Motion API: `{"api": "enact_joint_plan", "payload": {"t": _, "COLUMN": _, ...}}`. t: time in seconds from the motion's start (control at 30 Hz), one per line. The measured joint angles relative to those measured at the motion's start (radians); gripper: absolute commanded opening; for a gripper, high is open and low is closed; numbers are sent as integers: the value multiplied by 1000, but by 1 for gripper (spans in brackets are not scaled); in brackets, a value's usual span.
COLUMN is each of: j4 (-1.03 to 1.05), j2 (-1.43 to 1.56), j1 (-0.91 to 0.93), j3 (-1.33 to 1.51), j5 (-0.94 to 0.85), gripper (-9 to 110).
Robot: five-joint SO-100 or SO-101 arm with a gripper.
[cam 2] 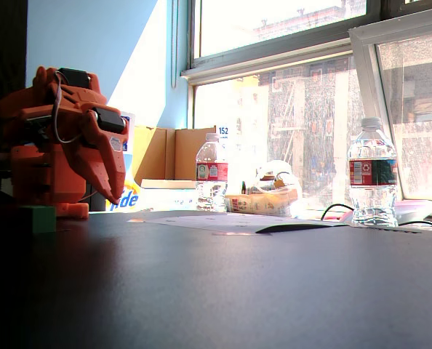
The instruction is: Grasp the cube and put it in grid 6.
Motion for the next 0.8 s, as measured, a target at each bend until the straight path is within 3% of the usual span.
{"api": "enact_joint_plan", "payload": {"t": 0.8, "j4": 32, "j2": -25, "j1": 31, "j3": -8, "j5": 3, "gripper": 1}}
